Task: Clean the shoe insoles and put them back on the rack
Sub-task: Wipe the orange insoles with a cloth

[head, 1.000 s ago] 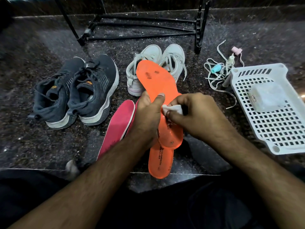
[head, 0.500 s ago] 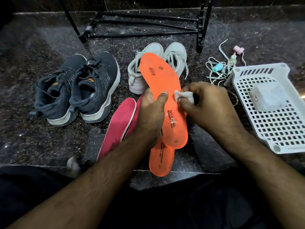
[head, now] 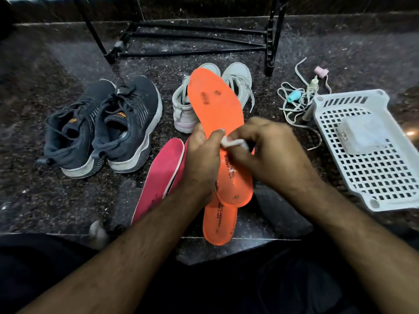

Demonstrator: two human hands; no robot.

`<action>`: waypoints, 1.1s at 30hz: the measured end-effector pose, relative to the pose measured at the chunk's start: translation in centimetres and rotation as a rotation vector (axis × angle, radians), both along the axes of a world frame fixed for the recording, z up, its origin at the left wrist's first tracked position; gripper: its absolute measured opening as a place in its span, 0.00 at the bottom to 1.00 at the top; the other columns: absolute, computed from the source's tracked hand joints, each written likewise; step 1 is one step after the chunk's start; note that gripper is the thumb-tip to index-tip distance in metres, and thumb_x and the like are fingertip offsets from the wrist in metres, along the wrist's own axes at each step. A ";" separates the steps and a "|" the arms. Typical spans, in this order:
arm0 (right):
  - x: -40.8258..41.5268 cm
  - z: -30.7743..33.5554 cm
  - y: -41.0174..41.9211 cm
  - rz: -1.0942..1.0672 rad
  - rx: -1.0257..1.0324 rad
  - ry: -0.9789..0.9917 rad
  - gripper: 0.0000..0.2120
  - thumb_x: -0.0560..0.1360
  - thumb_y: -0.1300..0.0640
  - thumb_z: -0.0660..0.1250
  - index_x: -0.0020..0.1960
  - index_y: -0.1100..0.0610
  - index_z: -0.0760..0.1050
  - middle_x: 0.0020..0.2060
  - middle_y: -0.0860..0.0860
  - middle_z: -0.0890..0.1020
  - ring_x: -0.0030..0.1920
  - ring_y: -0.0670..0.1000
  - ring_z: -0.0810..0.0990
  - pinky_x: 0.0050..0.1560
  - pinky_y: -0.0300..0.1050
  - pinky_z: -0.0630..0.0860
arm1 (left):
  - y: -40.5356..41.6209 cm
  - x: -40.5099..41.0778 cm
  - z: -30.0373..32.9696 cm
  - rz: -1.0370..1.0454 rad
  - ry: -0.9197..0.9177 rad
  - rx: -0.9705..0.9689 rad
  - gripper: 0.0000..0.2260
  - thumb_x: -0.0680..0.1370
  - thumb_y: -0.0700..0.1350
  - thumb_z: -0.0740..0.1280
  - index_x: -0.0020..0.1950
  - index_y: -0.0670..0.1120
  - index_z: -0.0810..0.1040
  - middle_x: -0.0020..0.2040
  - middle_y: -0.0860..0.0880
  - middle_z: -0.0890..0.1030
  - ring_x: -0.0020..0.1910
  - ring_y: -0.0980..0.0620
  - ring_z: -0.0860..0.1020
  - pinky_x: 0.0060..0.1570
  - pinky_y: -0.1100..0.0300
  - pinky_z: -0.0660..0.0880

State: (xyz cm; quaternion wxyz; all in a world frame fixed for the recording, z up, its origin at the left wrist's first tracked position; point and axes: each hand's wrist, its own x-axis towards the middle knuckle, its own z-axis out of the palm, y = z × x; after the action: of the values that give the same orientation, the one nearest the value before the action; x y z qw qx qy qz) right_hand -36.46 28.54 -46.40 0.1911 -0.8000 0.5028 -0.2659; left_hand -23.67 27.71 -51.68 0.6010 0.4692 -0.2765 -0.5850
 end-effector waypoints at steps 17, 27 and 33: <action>-1.1 0.1 -0.2 0.148 0.117 0.036 0.06 0.71 0.53 0.72 0.47 0.49 0.85 0.40 0.46 0.82 0.41 0.49 0.81 0.44 0.50 0.78 | -0.2 0.0 0.2 0.032 -0.060 0.014 0.10 0.76 0.39 0.64 0.55 0.47 0.77 0.48 0.42 0.82 0.45 0.45 0.80 0.46 0.49 0.80; 0.2 0.2 0.1 0.204 0.118 0.056 0.08 0.70 0.53 0.68 0.46 0.51 0.84 0.38 0.48 0.80 0.39 0.49 0.79 0.43 0.49 0.76 | -0.2 0.4 -0.3 0.076 -0.128 0.010 0.13 0.72 0.40 0.63 0.56 0.43 0.76 0.47 0.42 0.82 0.44 0.46 0.80 0.47 0.50 0.77; -0.6 -0.2 -0.5 0.008 0.038 -0.003 0.08 0.72 0.53 0.70 0.48 0.51 0.85 0.40 0.49 0.81 0.41 0.50 0.80 0.45 0.48 0.77 | -0.7 0.5 -0.5 0.074 -0.162 -0.036 0.10 0.76 0.36 0.63 0.54 0.46 0.77 0.48 0.40 0.83 0.44 0.45 0.80 0.48 0.48 0.78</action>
State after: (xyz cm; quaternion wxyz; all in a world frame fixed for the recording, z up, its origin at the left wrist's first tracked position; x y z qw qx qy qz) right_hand -37.03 28.03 -46.62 0.2083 -0.7979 0.5040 -0.2568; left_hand -23.21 26.98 -52.17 0.6061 0.5138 -0.3173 -0.5176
